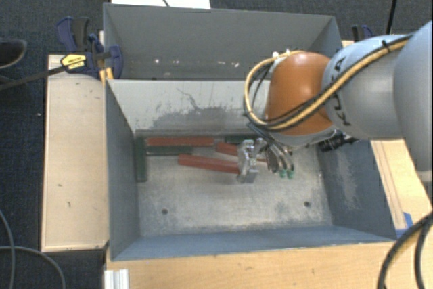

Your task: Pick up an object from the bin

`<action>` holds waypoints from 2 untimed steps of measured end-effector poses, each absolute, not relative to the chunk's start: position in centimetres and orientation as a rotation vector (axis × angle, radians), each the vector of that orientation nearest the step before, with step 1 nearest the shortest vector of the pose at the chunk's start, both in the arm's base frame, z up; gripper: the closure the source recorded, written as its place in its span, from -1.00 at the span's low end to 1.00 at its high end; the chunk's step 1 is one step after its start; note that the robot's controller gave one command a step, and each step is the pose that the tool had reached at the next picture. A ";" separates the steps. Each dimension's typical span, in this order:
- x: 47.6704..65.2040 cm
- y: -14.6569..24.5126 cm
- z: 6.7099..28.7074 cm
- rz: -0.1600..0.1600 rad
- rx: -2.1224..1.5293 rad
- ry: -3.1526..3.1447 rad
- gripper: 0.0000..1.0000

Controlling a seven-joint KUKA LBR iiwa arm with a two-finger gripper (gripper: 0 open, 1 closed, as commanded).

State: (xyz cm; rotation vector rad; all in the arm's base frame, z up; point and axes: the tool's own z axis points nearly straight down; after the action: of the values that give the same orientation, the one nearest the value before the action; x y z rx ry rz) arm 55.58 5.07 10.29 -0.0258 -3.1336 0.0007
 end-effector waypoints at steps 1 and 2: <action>56.3 6.0 17.4 0.000 0.268 -3.128 1.00; 53.1 3.5 23.3 -0.001 0.196 -3.138 -1.00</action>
Offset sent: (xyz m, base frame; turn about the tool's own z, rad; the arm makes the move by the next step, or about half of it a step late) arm -0.0257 -0.0159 0.1293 -0.1442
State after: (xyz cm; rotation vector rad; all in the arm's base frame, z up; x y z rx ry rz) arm 53.09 3.47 23.29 0.1964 -3.1380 -0.0008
